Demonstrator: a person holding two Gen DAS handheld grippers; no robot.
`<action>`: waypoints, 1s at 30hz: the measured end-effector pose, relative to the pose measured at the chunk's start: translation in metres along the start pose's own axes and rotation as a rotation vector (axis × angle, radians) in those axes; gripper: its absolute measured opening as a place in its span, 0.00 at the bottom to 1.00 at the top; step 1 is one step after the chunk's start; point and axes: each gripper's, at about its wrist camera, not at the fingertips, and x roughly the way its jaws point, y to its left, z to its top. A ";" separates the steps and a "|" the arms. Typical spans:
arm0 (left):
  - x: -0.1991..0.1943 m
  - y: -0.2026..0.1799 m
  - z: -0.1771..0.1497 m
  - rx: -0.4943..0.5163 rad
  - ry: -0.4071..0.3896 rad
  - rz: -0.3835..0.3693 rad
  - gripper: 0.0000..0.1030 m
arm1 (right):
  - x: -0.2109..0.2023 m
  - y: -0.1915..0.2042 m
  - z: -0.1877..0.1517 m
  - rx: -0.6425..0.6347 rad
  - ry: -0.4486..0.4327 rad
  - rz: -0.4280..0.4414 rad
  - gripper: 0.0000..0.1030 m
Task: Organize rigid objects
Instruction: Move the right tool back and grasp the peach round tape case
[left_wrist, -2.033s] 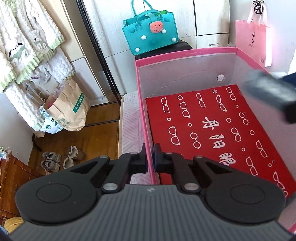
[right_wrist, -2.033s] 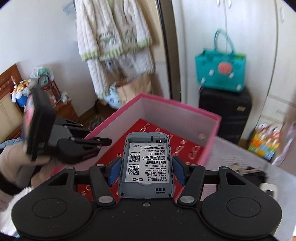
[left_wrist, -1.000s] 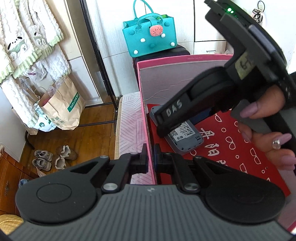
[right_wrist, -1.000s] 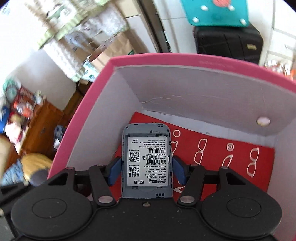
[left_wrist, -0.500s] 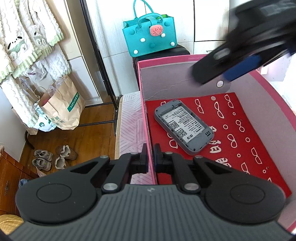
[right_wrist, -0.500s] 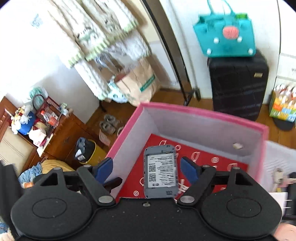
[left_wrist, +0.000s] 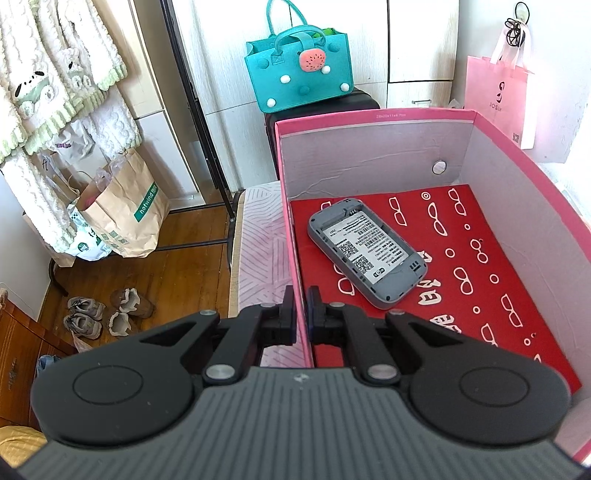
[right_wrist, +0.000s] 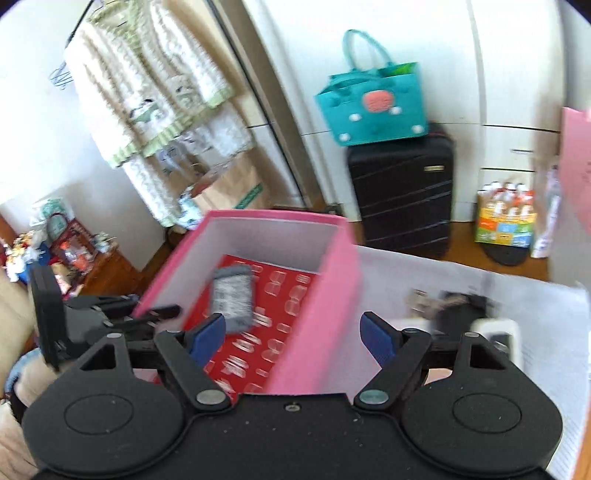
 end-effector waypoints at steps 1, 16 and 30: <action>0.000 0.000 0.000 0.000 0.000 0.000 0.05 | -0.002 -0.006 -0.006 -0.001 -0.003 -0.021 0.81; -0.001 0.002 -0.001 0.001 0.000 0.006 0.05 | 0.014 -0.056 -0.093 -0.087 -0.092 -0.214 0.86; -0.002 0.001 -0.001 0.016 0.001 0.022 0.05 | 0.054 -0.054 -0.104 -0.108 -0.088 -0.313 0.89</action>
